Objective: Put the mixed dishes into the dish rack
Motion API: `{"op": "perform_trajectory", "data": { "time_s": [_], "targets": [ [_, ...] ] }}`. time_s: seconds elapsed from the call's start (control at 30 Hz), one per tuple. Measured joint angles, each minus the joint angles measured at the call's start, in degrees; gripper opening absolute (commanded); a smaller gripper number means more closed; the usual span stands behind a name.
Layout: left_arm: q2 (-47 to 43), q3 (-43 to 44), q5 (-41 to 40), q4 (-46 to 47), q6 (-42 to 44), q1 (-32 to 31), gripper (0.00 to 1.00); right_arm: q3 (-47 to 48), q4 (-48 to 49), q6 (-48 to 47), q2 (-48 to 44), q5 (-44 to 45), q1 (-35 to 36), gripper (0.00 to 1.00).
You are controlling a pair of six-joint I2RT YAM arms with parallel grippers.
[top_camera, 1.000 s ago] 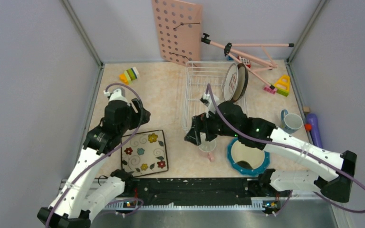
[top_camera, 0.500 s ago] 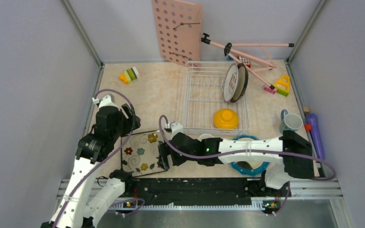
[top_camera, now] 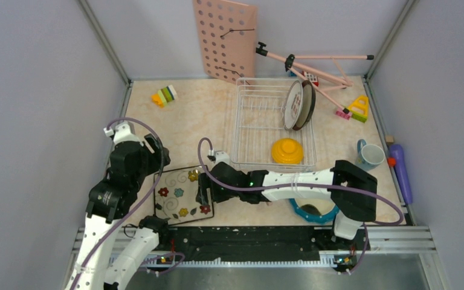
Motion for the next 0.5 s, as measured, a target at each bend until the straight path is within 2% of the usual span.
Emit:
{"op": "perform_trajectory", "data": {
  "time_s": [0.2, 0.5],
  "targets": [
    [-0.02, -0.11, 0.00, 0.04, 0.02, 0.00, 0.73, -0.26, 4.96, 3.50, 3.82, 0.22, -0.63, 0.75],
    [0.00, -0.20, -0.24, 0.09, 1.27, 0.00, 0.73, -0.74, 5.44, 6.84, 9.03, 4.72, -0.57, 0.73]
  ]
}}
